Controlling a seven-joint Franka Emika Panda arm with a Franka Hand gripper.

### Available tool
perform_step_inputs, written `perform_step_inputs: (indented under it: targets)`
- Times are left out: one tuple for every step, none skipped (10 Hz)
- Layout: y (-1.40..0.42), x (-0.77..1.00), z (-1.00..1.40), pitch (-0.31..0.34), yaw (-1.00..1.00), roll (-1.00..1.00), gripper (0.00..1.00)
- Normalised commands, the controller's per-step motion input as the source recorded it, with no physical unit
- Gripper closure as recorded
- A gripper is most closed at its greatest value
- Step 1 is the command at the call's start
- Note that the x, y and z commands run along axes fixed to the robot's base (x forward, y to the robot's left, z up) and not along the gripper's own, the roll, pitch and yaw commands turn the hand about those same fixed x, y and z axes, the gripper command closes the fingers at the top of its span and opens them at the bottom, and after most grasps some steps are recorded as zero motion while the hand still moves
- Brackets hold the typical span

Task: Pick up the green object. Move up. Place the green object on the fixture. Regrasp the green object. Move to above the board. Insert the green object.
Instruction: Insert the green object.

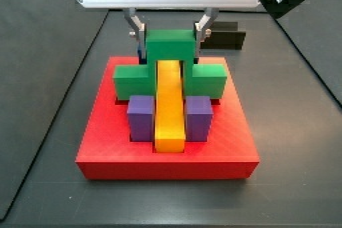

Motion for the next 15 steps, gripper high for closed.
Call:
perform_step_inputs:
  targets:
    - [0.0,0.0,-0.14,0.0,0.0,0.07,1.0]
    - [0.0,0.0,-0.16,-0.006,0.0,0.07,1.0]
    - [-0.02,0.0,-0.12,-0.004,0.0,0.02,1.0]
    - [-0.06,0.0,-0.05,-0.01,-0.04,0.0,1.0]
    - [-0.06,0.0,-0.05,-0.019,-0.08,0.0,1.0]
    - [-0.05,0.01,-0.06,-0.007,-0.07,0.0,1.0]
    - [-0.02,0.03,-0.09,0.0,-0.07,0.0,1.0]
    - [0.0,0.08,-0.11,0.0,-0.08,0.0,1.0]
    - [0.0,0.19,-0.17,0.0,-0.09,0.0,1.0]
    - [0.03,0.24,-0.25,0.0,-0.07,0.0,1.0]
    - [0.0,0.21,-0.28,0.0,-0.06,0.0,1.0]
    - [0.0,0.08,-0.38,-0.054,-0.05,0.01,1.0]
    - [-0.04,0.03,-0.5,-0.084,-0.03,0.06,1.0]
    - [-0.04,0.0,-0.57,-0.107,-0.02,0.07,1.0]
    - [-0.07,0.0,-0.65,-0.149,0.0,0.09,1.0]
